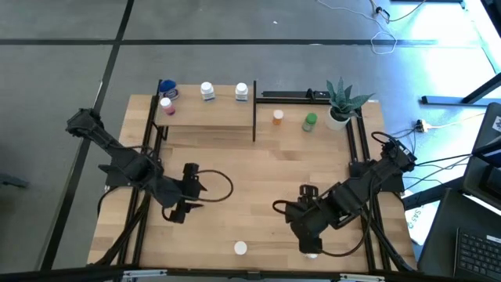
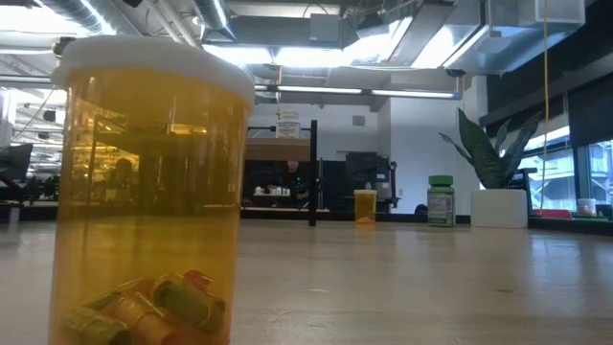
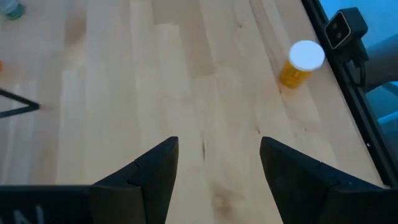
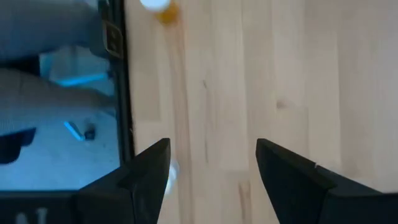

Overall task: Pick and place medicine bottles onto shelf by color
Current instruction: Put the bottom orange pill bottle on the shelf

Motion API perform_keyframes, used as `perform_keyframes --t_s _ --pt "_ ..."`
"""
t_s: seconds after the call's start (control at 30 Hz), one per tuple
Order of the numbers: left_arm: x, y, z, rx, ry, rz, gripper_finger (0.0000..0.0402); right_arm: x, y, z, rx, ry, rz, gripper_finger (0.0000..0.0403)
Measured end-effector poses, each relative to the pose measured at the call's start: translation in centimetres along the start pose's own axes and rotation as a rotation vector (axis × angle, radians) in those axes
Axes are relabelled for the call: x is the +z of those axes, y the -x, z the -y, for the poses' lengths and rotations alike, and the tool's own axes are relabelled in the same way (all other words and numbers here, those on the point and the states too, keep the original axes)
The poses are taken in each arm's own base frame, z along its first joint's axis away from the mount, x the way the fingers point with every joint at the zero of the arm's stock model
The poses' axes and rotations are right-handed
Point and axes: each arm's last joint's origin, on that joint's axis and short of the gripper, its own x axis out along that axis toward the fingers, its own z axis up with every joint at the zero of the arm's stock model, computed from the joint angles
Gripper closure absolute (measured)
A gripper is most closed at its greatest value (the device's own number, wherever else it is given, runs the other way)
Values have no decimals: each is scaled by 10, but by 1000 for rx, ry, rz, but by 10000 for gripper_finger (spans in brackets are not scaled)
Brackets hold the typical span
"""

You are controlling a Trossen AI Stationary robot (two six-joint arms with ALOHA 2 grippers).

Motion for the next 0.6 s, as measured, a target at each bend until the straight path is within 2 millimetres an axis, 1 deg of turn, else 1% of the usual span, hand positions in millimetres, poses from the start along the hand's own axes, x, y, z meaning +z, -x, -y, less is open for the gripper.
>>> perform_keyframes --t_s 0.1,0.37,0.6 --pt "0 -13 10 -9 -16 -13 180 5 0 -3 8 4 71 163" --pt "1 -41 43 -80 -49 15 180 11 2 -10 23 112 179 163" --pt "2 -63 71 -128 -49 78 180 10 3 -16 36 199 204 163"
